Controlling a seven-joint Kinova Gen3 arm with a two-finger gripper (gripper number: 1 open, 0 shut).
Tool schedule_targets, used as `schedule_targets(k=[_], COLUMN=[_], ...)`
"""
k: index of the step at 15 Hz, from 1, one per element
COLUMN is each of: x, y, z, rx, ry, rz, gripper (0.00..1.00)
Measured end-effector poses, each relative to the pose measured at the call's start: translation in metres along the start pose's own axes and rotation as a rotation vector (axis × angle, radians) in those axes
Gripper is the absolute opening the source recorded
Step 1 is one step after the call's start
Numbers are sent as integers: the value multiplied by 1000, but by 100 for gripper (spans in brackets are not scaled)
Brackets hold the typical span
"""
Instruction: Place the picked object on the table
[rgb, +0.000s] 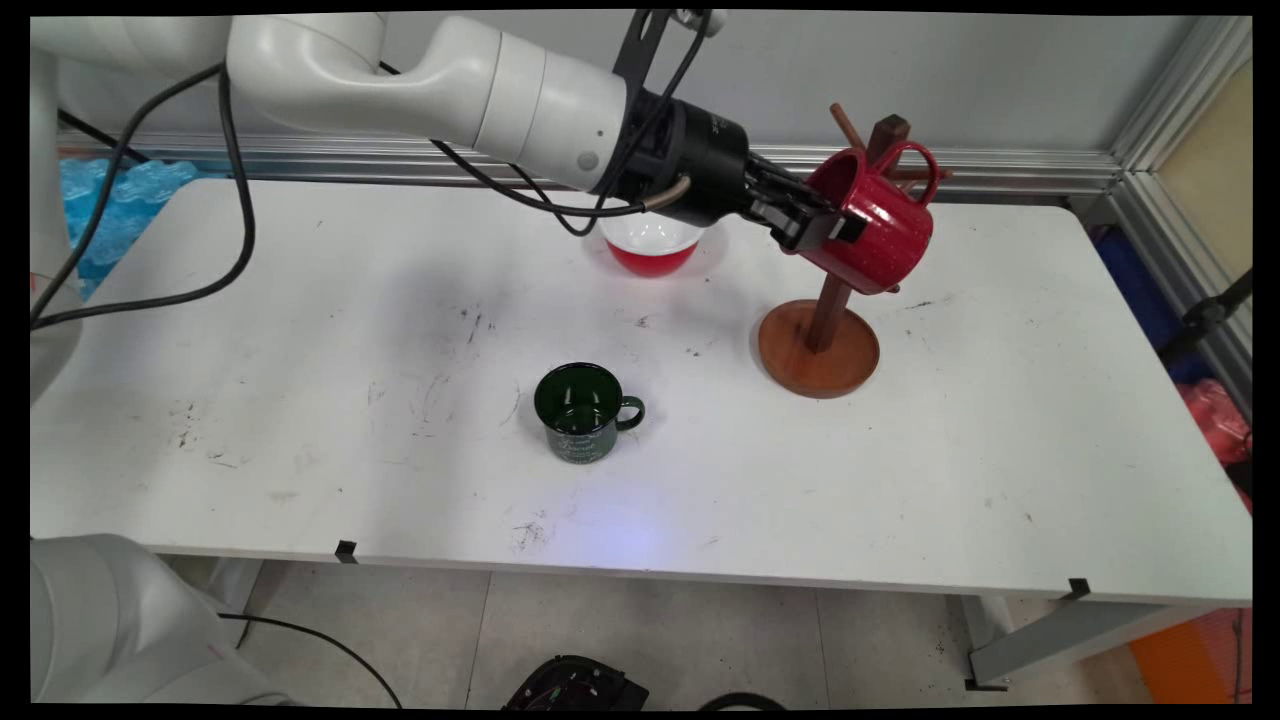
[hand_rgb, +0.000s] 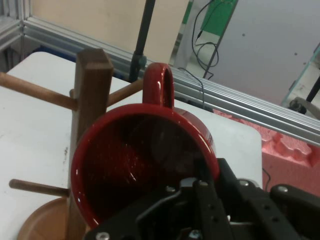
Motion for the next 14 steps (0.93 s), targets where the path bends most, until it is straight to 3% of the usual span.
schedule_targets(k=[14], x=[12], y=[8], z=[-3], rx=[-24], ry=[-4], rz=[-7], gripper=[0])
